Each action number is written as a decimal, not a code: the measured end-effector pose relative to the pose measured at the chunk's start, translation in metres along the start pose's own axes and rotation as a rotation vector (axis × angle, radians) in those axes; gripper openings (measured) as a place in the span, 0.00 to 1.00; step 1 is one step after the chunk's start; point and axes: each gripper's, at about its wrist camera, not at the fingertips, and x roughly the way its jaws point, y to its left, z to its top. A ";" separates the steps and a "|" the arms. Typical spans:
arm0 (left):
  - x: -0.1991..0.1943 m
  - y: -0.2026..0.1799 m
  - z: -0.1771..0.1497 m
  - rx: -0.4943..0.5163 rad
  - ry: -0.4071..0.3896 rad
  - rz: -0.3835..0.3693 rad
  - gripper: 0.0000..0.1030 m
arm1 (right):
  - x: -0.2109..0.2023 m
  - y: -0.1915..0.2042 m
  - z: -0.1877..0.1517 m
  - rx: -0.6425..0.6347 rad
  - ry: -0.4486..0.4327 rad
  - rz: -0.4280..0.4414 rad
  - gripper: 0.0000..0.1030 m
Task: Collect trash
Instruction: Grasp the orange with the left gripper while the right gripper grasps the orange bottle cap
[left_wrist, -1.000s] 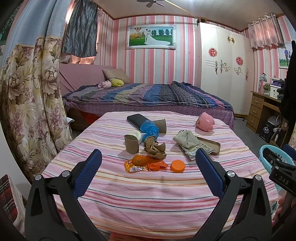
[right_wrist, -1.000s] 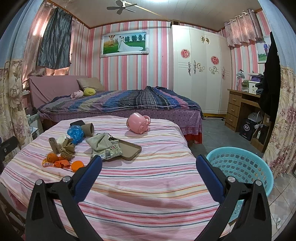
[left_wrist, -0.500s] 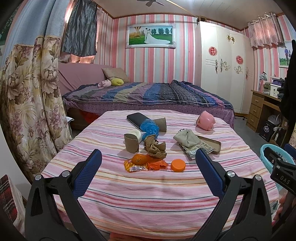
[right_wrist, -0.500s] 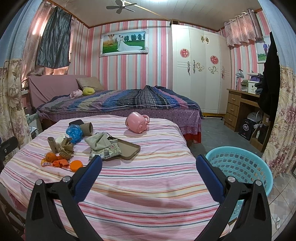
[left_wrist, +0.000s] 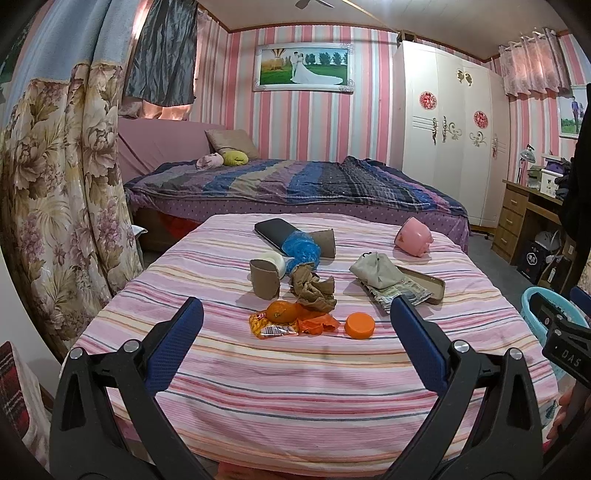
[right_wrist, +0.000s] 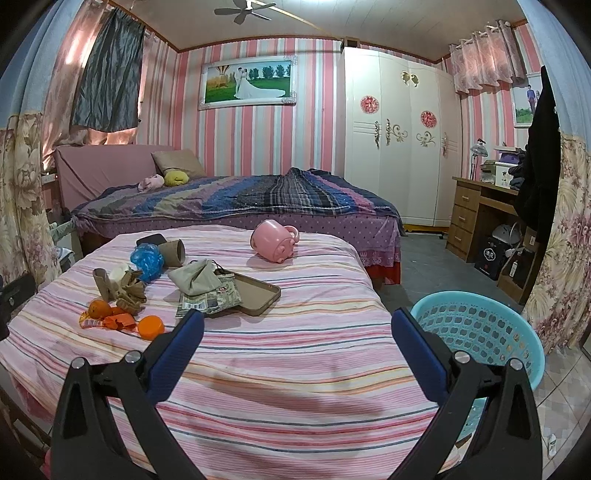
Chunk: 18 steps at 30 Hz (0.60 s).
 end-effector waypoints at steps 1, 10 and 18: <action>0.000 0.000 0.001 -0.002 -0.001 -0.001 0.95 | 0.000 0.000 0.000 -0.002 0.001 -0.001 0.96; 0.005 -0.002 0.016 0.025 -0.013 -0.026 0.95 | 0.003 0.002 0.017 0.003 0.000 0.012 0.96; 0.017 0.001 0.047 0.043 -0.041 -0.017 0.95 | 0.015 0.011 0.058 -0.003 0.009 0.046 0.96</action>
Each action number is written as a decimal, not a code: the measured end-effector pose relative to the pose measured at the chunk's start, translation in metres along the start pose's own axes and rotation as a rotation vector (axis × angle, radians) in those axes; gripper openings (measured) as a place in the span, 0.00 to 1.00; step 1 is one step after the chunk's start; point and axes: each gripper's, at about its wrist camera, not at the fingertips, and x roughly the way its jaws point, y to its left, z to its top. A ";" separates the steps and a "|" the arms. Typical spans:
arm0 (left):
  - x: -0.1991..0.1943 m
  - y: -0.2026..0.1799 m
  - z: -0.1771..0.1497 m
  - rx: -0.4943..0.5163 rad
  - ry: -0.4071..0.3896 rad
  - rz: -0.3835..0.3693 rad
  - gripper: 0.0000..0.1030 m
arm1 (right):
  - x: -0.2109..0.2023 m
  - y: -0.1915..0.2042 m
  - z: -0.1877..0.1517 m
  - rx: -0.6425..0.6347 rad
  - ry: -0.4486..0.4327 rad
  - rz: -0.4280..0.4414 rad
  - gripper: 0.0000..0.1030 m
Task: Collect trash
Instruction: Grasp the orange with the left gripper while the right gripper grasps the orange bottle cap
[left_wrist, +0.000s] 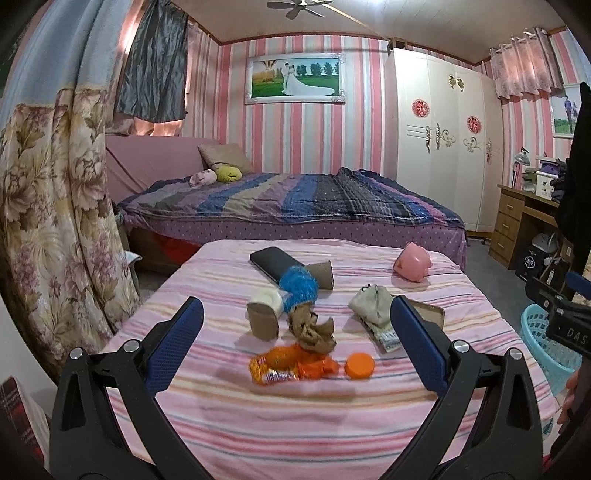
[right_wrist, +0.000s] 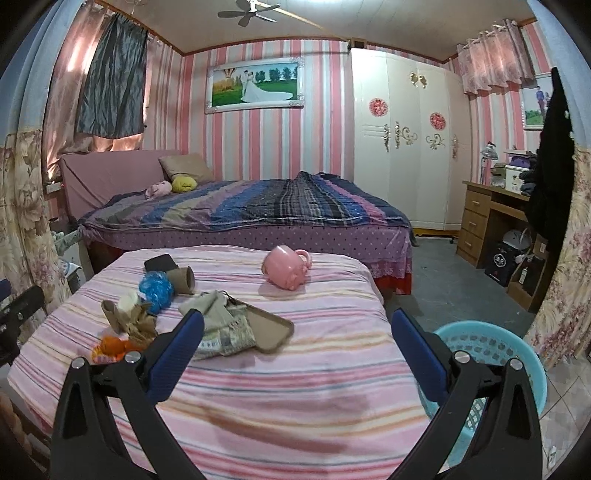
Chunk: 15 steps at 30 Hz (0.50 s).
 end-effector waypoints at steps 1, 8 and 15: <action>0.002 0.001 0.003 0.003 -0.001 0.004 0.95 | 0.003 0.002 0.004 0.000 0.001 0.005 0.96; 0.025 0.015 0.020 -0.016 0.004 0.011 0.95 | 0.031 0.008 0.028 0.033 0.013 0.017 0.96; 0.054 0.032 0.008 0.003 0.060 0.035 0.95 | 0.069 0.009 0.004 0.016 0.062 0.008 0.96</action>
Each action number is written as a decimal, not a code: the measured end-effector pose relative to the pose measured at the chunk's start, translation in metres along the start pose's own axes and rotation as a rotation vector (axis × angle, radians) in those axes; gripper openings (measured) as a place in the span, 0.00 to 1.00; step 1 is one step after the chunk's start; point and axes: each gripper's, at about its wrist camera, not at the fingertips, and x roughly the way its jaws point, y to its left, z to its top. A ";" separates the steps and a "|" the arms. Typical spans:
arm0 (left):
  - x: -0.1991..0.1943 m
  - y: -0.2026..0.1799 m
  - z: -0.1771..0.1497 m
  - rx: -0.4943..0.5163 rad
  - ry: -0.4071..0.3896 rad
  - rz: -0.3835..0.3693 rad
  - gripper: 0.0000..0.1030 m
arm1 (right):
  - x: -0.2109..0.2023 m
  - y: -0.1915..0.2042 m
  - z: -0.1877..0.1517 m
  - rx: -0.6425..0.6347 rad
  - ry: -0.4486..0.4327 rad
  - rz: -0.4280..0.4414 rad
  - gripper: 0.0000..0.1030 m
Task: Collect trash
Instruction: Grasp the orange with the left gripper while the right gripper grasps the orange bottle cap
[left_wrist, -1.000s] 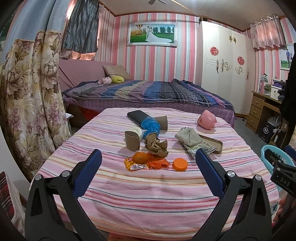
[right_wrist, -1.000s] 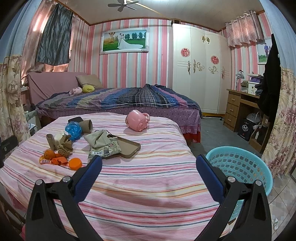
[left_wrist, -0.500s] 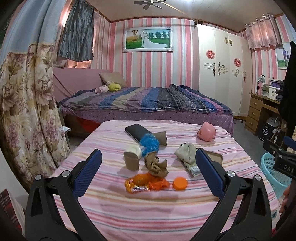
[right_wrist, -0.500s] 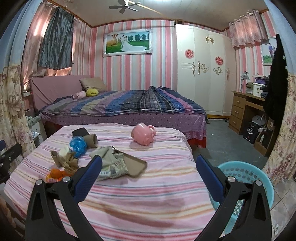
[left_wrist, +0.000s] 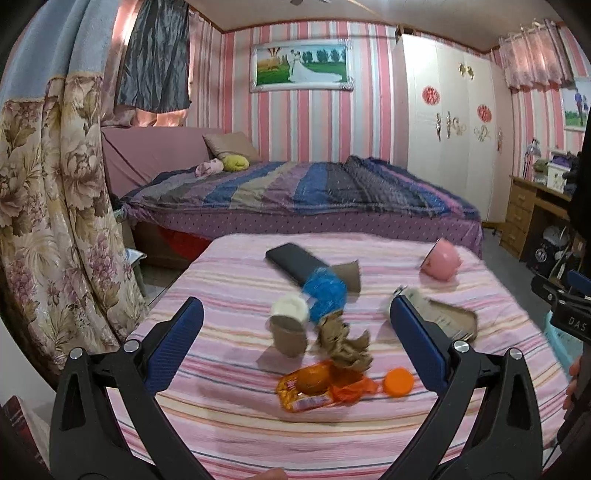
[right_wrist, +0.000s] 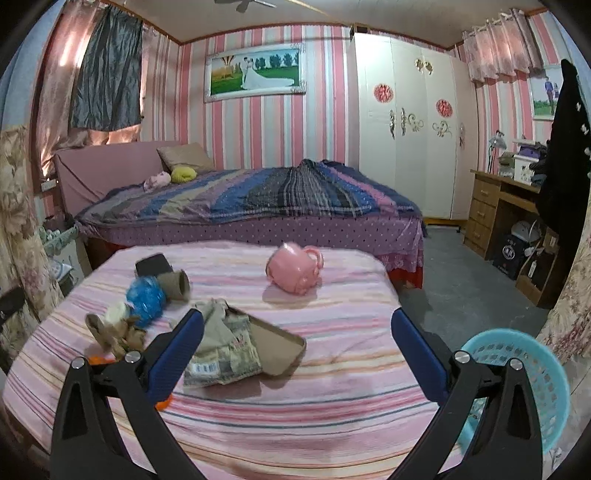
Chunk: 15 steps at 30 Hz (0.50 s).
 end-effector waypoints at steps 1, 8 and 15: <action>0.005 0.003 -0.005 -0.002 0.012 0.006 0.95 | 0.005 -0.001 -0.003 0.000 0.012 0.003 0.96; 0.039 0.020 -0.037 -0.035 0.110 0.018 0.95 | 0.031 -0.004 -0.020 -0.025 0.095 0.011 0.96; 0.064 0.033 -0.066 -0.068 0.184 0.057 0.95 | 0.043 -0.004 -0.027 -0.058 0.117 -0.020 0.96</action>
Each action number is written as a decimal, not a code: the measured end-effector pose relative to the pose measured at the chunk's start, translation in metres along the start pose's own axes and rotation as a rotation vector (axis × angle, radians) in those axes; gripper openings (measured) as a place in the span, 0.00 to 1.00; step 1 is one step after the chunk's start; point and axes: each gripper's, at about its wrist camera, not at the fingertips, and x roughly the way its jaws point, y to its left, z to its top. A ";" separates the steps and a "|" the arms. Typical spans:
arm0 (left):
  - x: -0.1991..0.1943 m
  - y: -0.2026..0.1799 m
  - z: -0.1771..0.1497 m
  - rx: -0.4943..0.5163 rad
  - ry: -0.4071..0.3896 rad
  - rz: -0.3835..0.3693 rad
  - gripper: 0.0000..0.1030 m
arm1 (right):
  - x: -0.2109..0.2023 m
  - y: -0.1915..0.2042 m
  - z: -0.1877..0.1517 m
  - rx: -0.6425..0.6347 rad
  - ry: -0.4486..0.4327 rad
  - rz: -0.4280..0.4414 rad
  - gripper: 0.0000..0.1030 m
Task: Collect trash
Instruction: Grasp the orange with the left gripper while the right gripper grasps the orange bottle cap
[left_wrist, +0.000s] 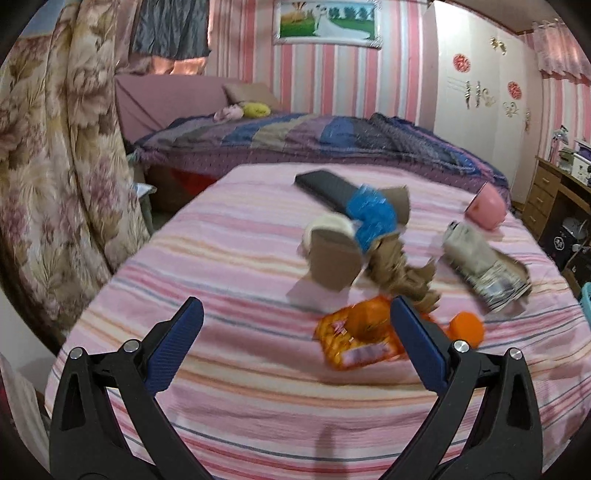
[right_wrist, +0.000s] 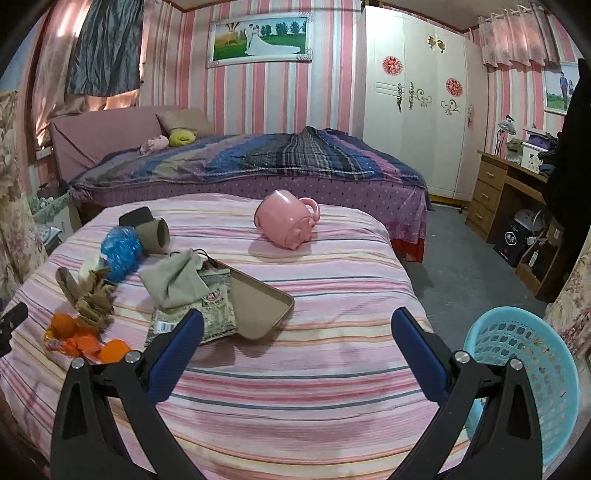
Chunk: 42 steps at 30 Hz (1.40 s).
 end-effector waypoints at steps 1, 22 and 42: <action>0.005 0.001 -0.003 0.000 0.019 -0.005 0.95 | 0.002 -0.001 -0.001 -0.004 0.002 -0.003 0.96; 0.041 -0.041 0.000 0.144 0.126 -0.045 0.74 | 0.024 -0.004 -0.008 0.024 0.085 -0.018 0.96; 0.016 -0.013 0.005 0.068 0.073 -0.155 0.30 | 0.024 0.033 -0.016 -0.051 0.073 0.087 0.96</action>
